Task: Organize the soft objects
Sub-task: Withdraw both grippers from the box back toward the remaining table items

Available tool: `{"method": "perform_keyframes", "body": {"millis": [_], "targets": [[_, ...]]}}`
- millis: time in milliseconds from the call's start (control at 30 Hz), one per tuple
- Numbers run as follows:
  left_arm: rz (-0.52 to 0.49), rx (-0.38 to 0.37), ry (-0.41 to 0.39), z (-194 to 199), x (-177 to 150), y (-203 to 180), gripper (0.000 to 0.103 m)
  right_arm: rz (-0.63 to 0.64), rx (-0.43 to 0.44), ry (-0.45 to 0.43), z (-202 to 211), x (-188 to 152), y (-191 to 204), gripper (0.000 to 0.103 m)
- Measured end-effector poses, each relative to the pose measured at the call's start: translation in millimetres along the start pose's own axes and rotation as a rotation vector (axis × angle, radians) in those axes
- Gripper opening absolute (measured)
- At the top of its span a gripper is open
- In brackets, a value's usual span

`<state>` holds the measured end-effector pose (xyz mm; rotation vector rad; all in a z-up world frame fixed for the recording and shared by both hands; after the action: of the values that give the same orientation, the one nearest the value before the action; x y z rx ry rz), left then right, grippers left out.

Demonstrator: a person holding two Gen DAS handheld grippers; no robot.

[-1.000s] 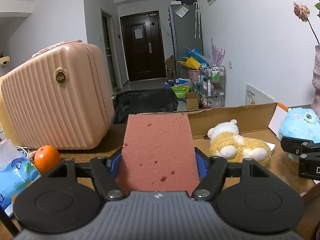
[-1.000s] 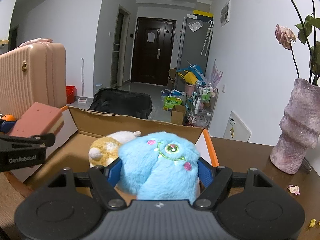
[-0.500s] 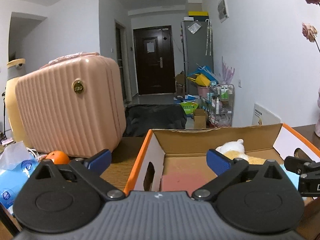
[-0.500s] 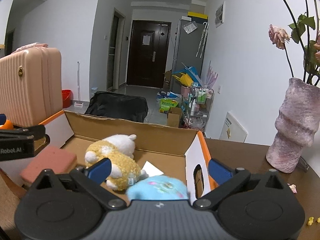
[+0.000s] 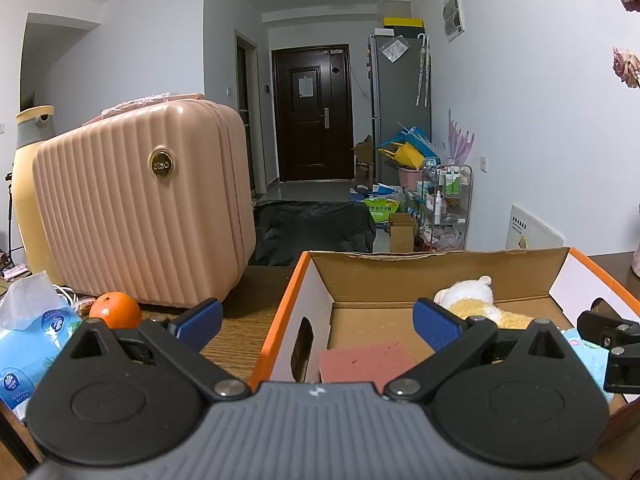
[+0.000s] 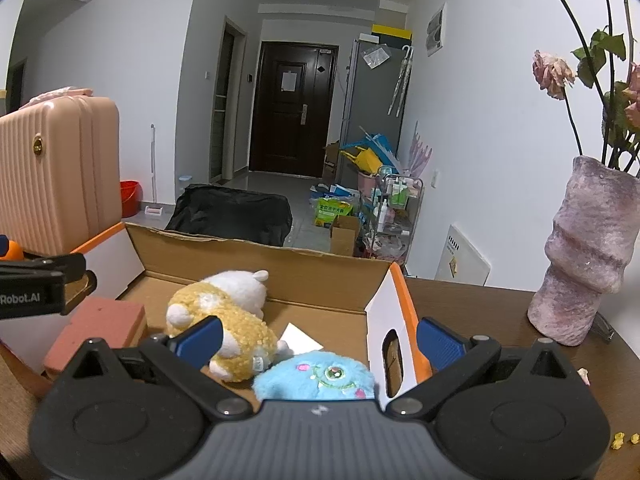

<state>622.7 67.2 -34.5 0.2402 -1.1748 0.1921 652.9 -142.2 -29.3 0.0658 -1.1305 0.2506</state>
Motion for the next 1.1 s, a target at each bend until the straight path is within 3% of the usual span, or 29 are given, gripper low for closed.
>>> {"method": "perform_keyframes", "body": {"millis": [600, 1100], "targets": [[0.017, 0.0, -0.059, 33.5, 14.6, 14.3, 0.103, -0.009, -0.02, -0.093, 40.1, 15.6, -3.4, 0.103], [0.046, 0.016, -0.079, 70.5, 9.4, 37.3, 0.103, -0.015, -0.023, -0.132, 83.4, 9.9, -4.8, 0.103]]}}
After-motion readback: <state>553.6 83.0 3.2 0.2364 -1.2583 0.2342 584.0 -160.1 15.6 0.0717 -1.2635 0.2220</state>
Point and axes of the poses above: each gripper's, at about its wrist camera, not at the fingertips, and z roughly against the way its jaws point, y to its left, x to its top, the point moved 8 cm from there along -z, roughly the way its jaws point, and after that the axes turned 3 degrees about x, right-handed, at the moved point
